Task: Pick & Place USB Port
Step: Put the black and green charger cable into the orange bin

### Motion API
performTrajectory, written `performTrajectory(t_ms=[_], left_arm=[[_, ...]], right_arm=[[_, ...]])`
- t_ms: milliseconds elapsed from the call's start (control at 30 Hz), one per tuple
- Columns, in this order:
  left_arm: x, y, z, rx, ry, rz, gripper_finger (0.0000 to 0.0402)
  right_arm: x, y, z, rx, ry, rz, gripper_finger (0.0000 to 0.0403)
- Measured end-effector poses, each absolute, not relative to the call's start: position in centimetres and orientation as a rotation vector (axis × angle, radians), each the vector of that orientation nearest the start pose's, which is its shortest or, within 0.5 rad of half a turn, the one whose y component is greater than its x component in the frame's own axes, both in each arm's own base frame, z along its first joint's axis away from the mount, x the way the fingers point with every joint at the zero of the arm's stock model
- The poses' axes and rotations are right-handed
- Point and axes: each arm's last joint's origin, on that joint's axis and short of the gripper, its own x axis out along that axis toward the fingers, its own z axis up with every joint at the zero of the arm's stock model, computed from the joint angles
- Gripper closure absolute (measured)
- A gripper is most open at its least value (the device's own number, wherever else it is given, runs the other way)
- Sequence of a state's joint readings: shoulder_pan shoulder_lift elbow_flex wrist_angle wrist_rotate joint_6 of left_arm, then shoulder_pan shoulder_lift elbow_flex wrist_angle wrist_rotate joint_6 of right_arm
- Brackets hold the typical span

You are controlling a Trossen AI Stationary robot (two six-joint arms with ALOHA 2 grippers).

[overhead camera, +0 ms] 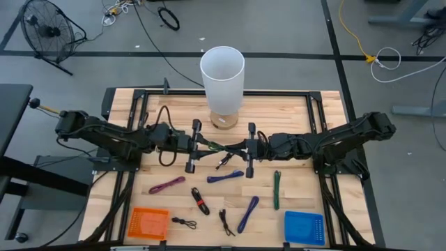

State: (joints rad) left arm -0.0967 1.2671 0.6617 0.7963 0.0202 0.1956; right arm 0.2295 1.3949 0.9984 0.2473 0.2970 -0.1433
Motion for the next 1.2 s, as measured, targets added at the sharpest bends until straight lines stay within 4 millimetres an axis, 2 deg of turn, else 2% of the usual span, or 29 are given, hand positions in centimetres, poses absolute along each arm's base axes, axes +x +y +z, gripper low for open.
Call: performTrajectory(t_ms=[200, 467, 667, 833, 967, 1000, 1200], left_arm=[[27.2, -2.6, 28.2, 0.192, -0.195, -0.060, 0.0301], [27.9, -2.8, 27.7, 0.182, -0.225, -0.099, 0.0238], [29.5, -3.1, 28.0, 0.159, -0.231, -0.106, 0.0223], [31.1, -3.2, 28.1, 0.160, -0.223, -0.106, 0.0241], [31.3, -3.2, 27.9, 0.186, -0.218, -0.103, 0.0318], [31.3, -3.2, 28.0, 0.206, -0.223, -0.101, 0.0326], [31.1, -3.4, 28.1, 0.230, -0.222, -0.105, 0.0327]], right_arm=[[31.1, 6.4, 31.5, -0.175, 0.135, -0.055, 0.0394], [31.4, 6.4, 31.4, -0.176, 0.133, -0.037, 0.0394], [31.4, 6.4, 31.3, -0.176, 0.137, -0.036, 0.0394], [31.4, 6.4, 31.2, -0.176, 0.145, -0.034, 0.0394], [31.3, 6.4, 31.0, -0.183, 0.174, -0.037, 0.0386], [31.3, 6.4, 31.0, -0.181, 0.174, -0.042, 0.0383], [31.3, 6.3, 31.0, -0.181, 0.178, -0.054, 0.0374]])
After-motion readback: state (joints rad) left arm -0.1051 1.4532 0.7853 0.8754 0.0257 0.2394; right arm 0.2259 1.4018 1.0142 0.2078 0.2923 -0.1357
